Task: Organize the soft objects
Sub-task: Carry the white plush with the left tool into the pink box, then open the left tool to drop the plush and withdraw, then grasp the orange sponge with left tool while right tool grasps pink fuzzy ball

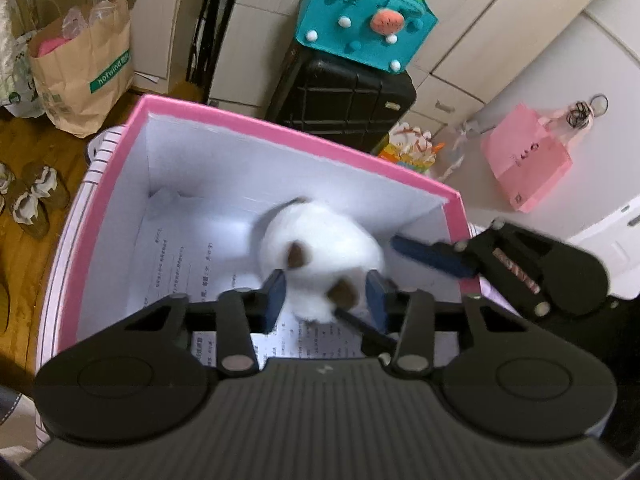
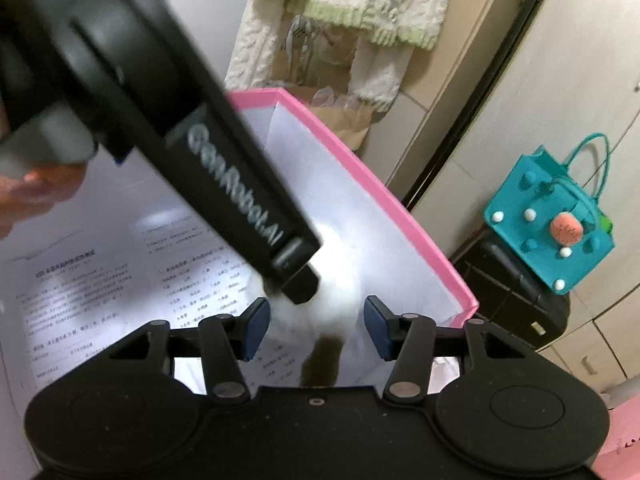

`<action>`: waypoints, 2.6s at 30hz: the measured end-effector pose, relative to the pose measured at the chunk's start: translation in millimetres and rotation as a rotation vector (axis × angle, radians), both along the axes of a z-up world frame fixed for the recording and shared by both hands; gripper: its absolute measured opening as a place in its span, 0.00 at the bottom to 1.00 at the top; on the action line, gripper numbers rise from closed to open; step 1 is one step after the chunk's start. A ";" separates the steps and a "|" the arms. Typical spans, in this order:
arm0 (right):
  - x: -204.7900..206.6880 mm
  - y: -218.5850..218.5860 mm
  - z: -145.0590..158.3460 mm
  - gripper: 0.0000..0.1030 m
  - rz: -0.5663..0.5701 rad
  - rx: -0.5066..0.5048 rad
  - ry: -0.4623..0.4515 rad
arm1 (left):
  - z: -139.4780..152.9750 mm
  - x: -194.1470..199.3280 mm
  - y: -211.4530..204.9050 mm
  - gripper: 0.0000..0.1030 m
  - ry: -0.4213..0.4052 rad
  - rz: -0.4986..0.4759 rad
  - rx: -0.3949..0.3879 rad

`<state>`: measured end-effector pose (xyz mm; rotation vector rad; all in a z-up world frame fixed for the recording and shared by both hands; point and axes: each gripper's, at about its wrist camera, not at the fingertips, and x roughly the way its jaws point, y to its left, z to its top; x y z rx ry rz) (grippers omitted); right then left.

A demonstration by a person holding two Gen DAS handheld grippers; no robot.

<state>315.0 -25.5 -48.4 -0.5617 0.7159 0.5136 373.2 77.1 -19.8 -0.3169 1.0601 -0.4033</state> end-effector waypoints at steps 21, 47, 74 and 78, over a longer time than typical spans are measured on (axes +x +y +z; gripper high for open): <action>-77.1 -36.0 64.2 0.57 -0.057 0.265 0.091 | 72.4 -87.4 4.8 0.56 -0.196 -0.085 0.160; -255.8 -99.5 129.6 0.58 0.020 0.438 0.012 | 154.2 -277.6 -2.9 0.82 -0.308 -0.217 0.129; -296.1 -197.7 -11.7 0.65 -0.219 0.410 0.054 | 38.3 -318.9 -104.1 0.82 -0.357 -0.426 0.194; -280.3 -206.3 -33.8 0.65 -0.262 0.419 0.034 | 20.6 -304.8 -117.5 0.81 -0.366 -0.419 0.182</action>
